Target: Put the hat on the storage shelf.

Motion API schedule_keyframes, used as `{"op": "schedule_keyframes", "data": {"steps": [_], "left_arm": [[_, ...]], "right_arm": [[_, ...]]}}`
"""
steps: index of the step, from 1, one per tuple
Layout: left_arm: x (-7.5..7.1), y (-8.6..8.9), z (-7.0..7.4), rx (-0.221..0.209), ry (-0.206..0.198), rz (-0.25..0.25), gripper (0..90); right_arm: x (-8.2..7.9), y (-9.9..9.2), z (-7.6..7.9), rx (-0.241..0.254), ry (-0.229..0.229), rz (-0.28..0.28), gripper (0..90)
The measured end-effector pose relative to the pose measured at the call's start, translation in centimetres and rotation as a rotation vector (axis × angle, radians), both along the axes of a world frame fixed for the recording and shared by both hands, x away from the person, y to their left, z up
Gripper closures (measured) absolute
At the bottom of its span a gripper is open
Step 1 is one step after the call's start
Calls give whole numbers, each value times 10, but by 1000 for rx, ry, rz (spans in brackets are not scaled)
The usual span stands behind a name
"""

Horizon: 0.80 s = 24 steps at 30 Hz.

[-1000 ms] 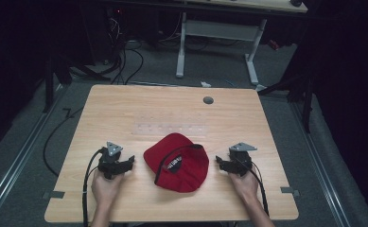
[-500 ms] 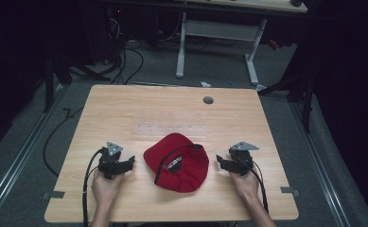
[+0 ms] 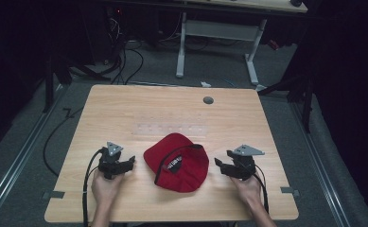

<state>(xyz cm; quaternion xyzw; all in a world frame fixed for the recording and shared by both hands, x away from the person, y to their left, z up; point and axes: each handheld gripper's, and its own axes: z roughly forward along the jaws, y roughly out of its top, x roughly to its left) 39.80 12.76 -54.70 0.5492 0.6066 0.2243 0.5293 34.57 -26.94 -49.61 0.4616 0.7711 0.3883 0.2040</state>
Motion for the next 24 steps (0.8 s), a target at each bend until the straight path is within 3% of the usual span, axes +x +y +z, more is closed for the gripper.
{"op": "schedule_keyframes", "data": {"steps": [7,13,24], "left_arm": [[0,0,0,0,1,-1,304],[0,0,0,-1,0,-2,303],[0,0,0,0,0,-2,303]], "right_arm": [[3,17,12,24,-14,60,337],[9,31,18,17,-23,98,337],[36,56,15,16,32,152,350]]}}
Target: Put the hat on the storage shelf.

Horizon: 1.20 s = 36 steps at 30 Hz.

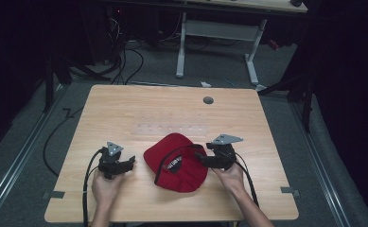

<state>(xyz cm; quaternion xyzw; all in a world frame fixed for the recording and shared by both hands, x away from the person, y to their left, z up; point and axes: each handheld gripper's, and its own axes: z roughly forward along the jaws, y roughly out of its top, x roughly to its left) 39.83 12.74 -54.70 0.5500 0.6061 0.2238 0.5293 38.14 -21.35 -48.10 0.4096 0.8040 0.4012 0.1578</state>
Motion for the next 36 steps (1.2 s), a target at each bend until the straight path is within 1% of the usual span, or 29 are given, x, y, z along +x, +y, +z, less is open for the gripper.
{"op": "schedule_keyframes", "data": {"steps": [3,4,8,9,10,11,13,15,16,17,19,20,21,22,23,24,25,28,29,31,34,35,36], "left_arm": [[0,0,0,0,0,0,302],[0,0,0,0,0,-1,302],[0,0,0,0,0,0,302],[0,0,0,0,0,0,302],[0,0,0,0,0,0,302],[0,0,0,0,0,0,302],[0,0,0,1,0,0,301],[0,0,0,1,0,-1,302],[0,0,0,1,0,0,300],[0,0,0,2,0,-1,300],[0,0,0,1,0,-1,301],[0,0,0,1,0,0,301],[0,0,0,2,0,-1,300],[0,0,0,1,0,-1,300],[0,0,0,1,0,0,300],[0,0,0,1,0,0,301],[0,0,0,1,-1,0,301],[0,0,0,2,0,0,301],[0,0,0,1,1,-1,301],[0,0,0,1,1,-1,301],[0,0,0,2,1,-2,301],[0,0,0,2,1,-2,301],[0,0,0,2,1,-2,301]], "right_arm": [[6,5,0,16,10,7,356],[10,9,0,10,10,13,360],[17,15,-3,15,20,20,372],[21,18,-5,22,34,25,378],[21,18,-5,22,34,25,378],[25,21,-8,22,47,27,397],[26,22,-9,23,54,28,407],[28,24,-12,21,63,27,442],[31,25,-15,18,69,26,472],[31,25,-15,18,69,26,472],[32,25,-18,19,89,26,493],[33,26,-19,16,86,30,509],[33,26,-20,22,94,36,543],[33,26,-20,22,94,36,543],[33,26,-21,27,98,44,584],[34,26,-21,30,100,48,605],[34,26,-21,30,100,48,605],[35,25,-22,49,117,61,673],[35,24,-22,67,132,67,712],[36,23,-22,71,135,74,725],[35,19,-22,99,151,79,769],[35,17,-21,121,162,82,786],[35,17,-21,121,162,82,786]]}}
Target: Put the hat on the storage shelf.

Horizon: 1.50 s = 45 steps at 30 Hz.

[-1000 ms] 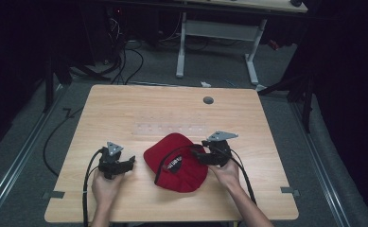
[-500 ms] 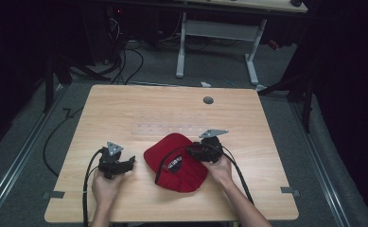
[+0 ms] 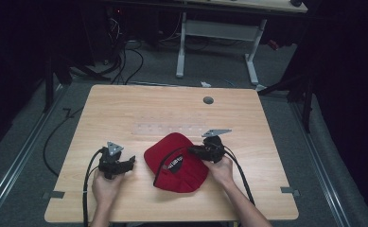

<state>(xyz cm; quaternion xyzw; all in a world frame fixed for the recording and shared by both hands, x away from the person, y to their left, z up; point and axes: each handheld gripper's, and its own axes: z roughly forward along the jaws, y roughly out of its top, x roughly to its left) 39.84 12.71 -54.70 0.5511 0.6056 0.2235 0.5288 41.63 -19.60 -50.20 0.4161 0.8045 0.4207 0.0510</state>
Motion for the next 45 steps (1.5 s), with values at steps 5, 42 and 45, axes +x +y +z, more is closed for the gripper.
{"op": "schedule_keyframes", "data": {"steps": [5,42,45], "left_arm": [[1,-1,0,-2,-1,4,303],[-13,-11,12,-39,-8,-100,293],[-24,-22,19,-30,-44,-163,285]], "right_arm": [[-5,0,8,10,-16,20,801],[-30,-70,52,87,-6,-99,810],[-31,-74,55,88,3,-111,810]]}}
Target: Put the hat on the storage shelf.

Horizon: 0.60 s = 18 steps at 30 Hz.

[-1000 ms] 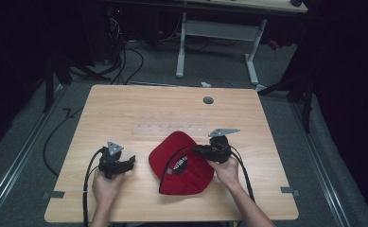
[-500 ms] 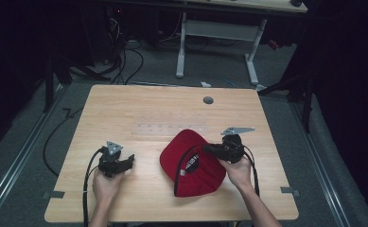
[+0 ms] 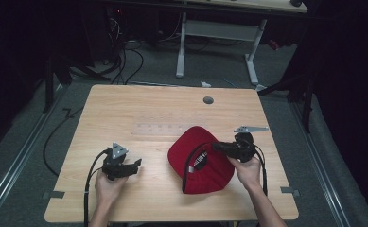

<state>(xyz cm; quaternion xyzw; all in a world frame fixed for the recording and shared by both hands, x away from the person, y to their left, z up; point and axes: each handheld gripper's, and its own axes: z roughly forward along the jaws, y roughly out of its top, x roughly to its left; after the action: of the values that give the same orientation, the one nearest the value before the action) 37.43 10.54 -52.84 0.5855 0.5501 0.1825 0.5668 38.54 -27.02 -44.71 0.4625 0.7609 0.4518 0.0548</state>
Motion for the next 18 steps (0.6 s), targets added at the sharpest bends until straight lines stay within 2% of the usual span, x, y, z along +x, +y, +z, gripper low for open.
{"op": "schedule_keyframes", "data": {"steps": [1,3,5,8,12,16,18], "left_arm": [[-4,-4,1,19,-6,-24,283],[-13,-15,3,87,-31,-74,263],[-20,-23,5,95,-50,-108,262],[-28,-35,8,98,-73,-158,260],[-35,-55,11,129,-91,-223,249],[-35,-68,12,142,-101,-244,250],[-36,-73,13,126,-110,-253,250]], "right_arm": [[-1,-1,1,-6,-11,1,810],[-1,-3,3,4,-9,-5,810],[2,-7,3,38,8,-16,811],[3,-8,4,43,11,-19,810],[4,-8,8,37,23,-17,810],[7,-6,10,51,34,-11,810],[9,-2,11,55,35,-5,810]]}}
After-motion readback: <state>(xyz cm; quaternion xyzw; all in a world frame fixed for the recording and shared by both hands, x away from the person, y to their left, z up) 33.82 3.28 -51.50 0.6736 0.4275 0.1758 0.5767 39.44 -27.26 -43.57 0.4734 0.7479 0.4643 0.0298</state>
